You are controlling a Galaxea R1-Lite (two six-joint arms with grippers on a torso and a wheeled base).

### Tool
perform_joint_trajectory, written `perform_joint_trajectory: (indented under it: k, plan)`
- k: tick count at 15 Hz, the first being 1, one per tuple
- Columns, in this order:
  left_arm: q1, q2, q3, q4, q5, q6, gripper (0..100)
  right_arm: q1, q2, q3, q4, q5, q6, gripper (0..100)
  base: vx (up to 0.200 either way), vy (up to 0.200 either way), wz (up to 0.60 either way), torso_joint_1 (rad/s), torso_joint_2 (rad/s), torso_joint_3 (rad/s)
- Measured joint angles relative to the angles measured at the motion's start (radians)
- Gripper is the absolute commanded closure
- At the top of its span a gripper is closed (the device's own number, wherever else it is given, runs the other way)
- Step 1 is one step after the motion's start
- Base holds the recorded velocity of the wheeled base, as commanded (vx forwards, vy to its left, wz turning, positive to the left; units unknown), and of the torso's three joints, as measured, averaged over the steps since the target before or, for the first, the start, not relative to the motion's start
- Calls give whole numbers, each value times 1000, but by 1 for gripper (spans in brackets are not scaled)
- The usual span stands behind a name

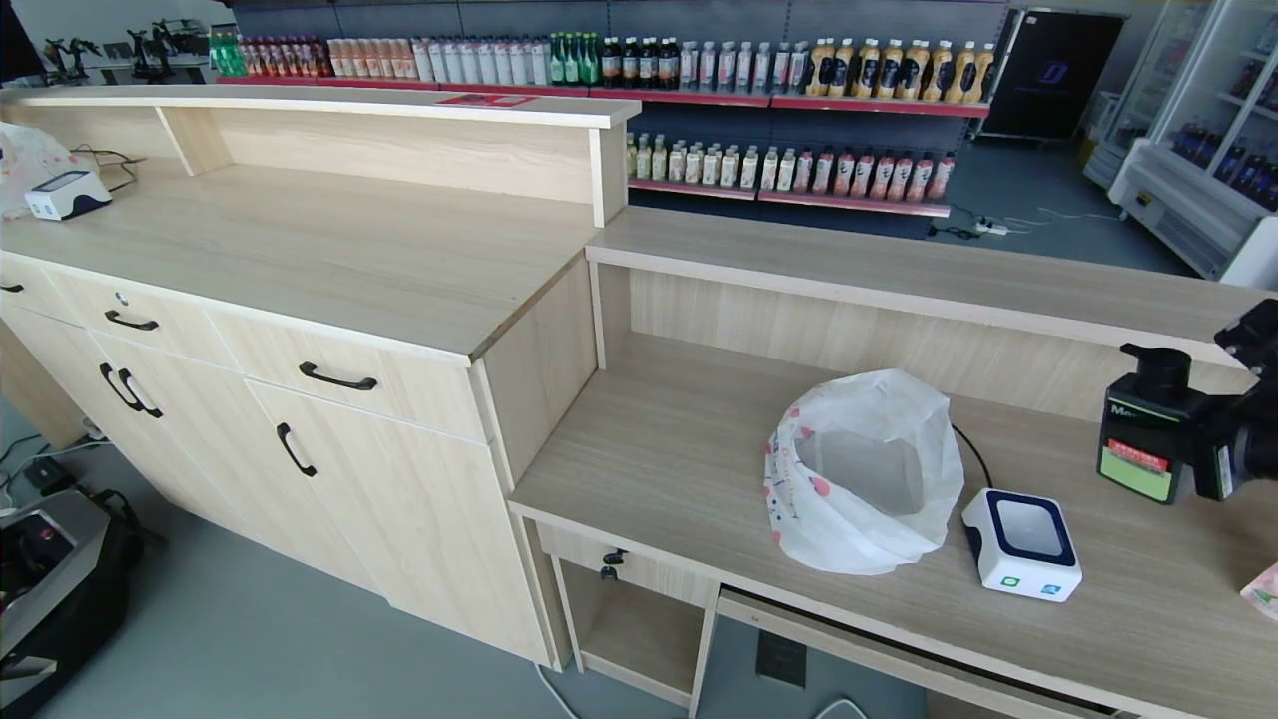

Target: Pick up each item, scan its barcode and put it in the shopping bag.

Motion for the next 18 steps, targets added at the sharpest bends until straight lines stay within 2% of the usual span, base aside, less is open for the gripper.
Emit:
perform_joint_trajectory:
  k: [1, 4, 5, 6, 8, 11, 15, 18]
  plan:
    - [0, 0, 0, 0, 0, 0, 0, -16, -49, 42, -46, -19, -28, 100, 0, 0, 0, 0, 0, 0]
    - [0, 0, 0, 0, 0, 0, 0, -17, -117, 86, -79, -41, -34, 100, 0, 0, 600, -2, 6, 1]
    - [0, 0, 0, 0, 0, 0, 0, -6, -124, 91, -104, -92, -20, 100, 0, 0, 600, 2, 2, 2]
    - [0, 0, 0, 0, 0, 0, 0, 13, -122, 94, -131, -144, 20, 100, 0, 0, 600, 2, -7, 2]
    - [0, 0, 0, 0, 0, 0, 0, 71, -82, 82, -210, -224, 190, 100, 0, 0, 0, 0, 0, 0]
    - [0, 0, 0, 0, 0, 0, 0, 120, 55, 30, -280, -260, 279, 100, 0, 0, 0, 0, 0, 0]
    - [0, 0, 0, 0, 0, 0, 0, 136, 311, -13, -493, -273, 300, 100, 0, 0, 0, 0, 0, 0]
    - [0, 0, 0, 0, 0, 0, 0, 120, 484, -39, -559, -275, 309, 100, 0, 0, 0, 0, 0, 0]
